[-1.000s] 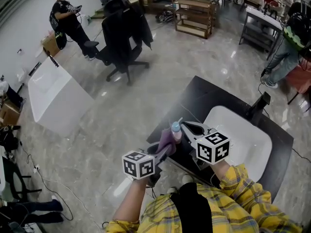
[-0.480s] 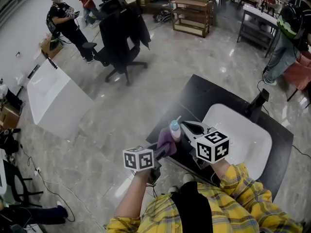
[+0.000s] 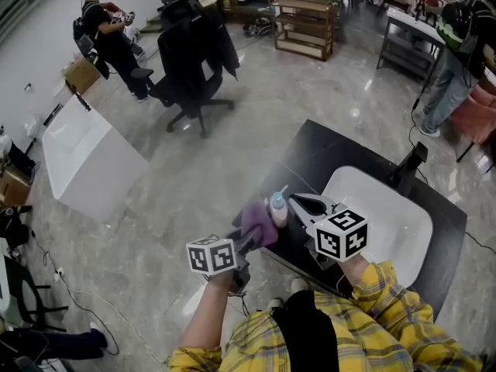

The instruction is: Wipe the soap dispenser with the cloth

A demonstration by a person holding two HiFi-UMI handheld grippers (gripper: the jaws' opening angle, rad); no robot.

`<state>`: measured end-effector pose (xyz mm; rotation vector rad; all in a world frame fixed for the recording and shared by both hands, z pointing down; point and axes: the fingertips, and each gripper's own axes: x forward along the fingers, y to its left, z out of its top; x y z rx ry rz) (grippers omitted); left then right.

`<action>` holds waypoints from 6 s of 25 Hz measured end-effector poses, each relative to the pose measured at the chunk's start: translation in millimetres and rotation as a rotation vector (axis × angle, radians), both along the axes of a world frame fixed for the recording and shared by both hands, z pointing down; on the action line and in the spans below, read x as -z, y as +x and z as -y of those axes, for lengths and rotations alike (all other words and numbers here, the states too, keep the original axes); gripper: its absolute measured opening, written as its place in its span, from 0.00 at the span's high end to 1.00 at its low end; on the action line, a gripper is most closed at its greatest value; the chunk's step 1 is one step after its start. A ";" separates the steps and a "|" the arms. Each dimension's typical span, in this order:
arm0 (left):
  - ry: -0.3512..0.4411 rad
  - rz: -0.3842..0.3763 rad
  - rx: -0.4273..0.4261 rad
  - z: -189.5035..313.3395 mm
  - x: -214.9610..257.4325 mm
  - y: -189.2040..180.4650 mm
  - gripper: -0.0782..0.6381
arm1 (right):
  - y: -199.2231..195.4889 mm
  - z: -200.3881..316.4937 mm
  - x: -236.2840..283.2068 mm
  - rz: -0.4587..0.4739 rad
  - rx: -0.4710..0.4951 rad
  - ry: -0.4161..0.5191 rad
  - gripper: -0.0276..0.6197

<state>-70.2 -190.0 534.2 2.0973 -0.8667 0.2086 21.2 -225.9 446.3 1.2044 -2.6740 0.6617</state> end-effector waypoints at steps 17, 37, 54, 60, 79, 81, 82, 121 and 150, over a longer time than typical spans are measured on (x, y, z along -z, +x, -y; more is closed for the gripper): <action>0.213 -0.003 0.085 -35.2 62.3 -25.1 0.79 | -23.8 -30.0 29.8 -0.066 0.494 0.262 0.66; 0.195 0.031 0.058 -51.7 57.5 -16.9 0.79 | -50.1 -18.1 21.1 -0.144 0.805 0.307 0.76; 0.216 0.019 0.140 -46.1 60.8 -21.6 0.78 | -52.7 -13.5 23.1 -0.148 0.411 0.307 0.80; 0.229 -0.003 0.149 -36.8 68.1 -20.8 0.78 | -52.1 -4.6 22.8 -0.138 0.217 0.263 0.80; 0.271 -0.080 0.079 -30.5 98.2 -5.8 0.79 | -49.7 -8.0 30.5 -0.021 0.033 0.262 0.78; 0.277 -0.088 0.062 -30.0 101.6 -0.8 0.79 | -46.7 -12.1 36.1 0.002 0.041 0.283 0.77; 0.278 -0.094 0.056 -29.8 102.8 1.4 0.79 | -45.2 -14.2 37.8 0.009 0.046 0.290 0.77; 0.067 -0.119 0.016 -24.9 23.3 9.1 0.78 | 19.0 -30.4 8.3 0.007 -0.078 0.195 0.77; 0.072 -0.056 0.131 -60.5 37.8 -29.2 0.78 | -48.6 -21.3 27.6 -0.110 0.567 0.275 0.62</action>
